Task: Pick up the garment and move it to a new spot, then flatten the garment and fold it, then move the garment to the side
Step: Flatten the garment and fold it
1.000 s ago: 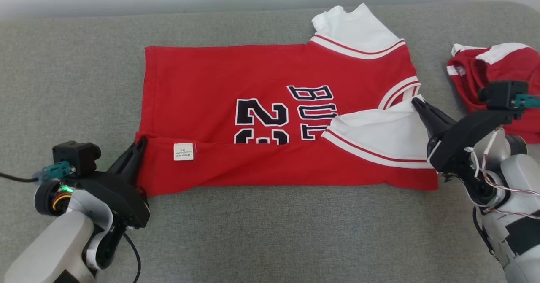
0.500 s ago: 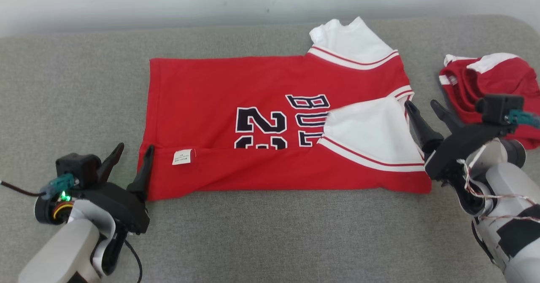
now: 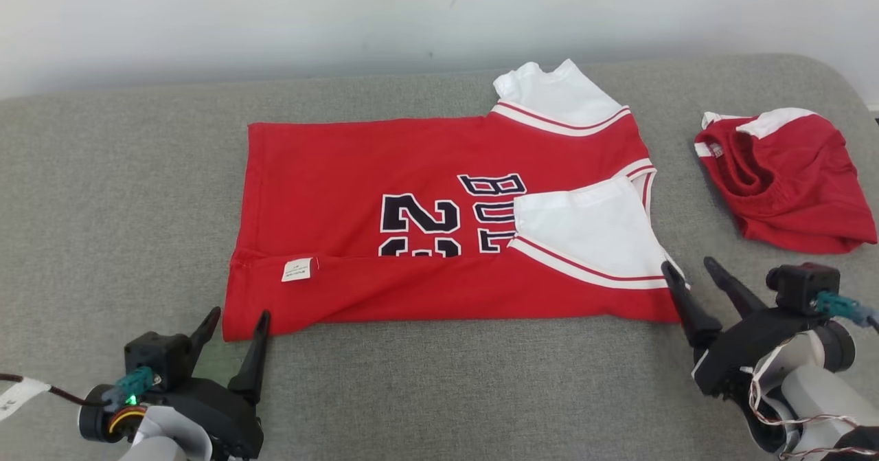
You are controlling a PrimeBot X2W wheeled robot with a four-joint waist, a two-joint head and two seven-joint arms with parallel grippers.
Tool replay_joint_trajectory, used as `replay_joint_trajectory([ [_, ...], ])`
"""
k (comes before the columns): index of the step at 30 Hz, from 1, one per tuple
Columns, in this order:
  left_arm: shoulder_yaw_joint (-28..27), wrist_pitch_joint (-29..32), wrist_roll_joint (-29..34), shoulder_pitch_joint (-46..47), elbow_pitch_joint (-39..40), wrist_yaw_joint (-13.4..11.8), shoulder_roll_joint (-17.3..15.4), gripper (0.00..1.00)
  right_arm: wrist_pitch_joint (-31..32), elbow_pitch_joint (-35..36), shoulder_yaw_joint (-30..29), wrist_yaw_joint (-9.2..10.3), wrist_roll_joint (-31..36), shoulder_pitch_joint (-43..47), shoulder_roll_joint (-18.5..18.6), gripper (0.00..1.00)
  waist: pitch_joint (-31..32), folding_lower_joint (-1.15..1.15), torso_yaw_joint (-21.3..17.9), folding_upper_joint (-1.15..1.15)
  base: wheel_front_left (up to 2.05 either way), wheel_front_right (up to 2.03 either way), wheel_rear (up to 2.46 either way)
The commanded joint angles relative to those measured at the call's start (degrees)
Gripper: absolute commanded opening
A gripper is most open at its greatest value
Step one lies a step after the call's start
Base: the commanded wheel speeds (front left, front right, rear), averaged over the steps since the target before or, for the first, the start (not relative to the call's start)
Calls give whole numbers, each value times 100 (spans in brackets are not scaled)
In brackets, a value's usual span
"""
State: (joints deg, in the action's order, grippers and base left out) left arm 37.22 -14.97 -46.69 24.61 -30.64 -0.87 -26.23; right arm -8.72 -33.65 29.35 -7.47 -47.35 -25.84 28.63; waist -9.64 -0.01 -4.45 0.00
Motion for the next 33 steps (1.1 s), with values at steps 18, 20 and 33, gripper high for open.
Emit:
replay_joint_trajectory([
  [18, -43, -19, 173, 249, -868, 134, 432, 9, 78, -521, 290, -1, 616, -68, -415, 0, -264, 1, -69, 0, 0, 0, 0],
  [20, -12, -13, 212, 267, -1028, 203, 501, 0, 13, -557, 267, -1, 628, -76, -422, 0, -230, 1, -56, 0, 0, 0, 0],
  [33, -148, -19, 399, -761, -526, 200, 326, 0, 89, 299, -400, -1, 10, 1275, -238, 0, 594, 1, 69, 0, 0, 0, 0],
])
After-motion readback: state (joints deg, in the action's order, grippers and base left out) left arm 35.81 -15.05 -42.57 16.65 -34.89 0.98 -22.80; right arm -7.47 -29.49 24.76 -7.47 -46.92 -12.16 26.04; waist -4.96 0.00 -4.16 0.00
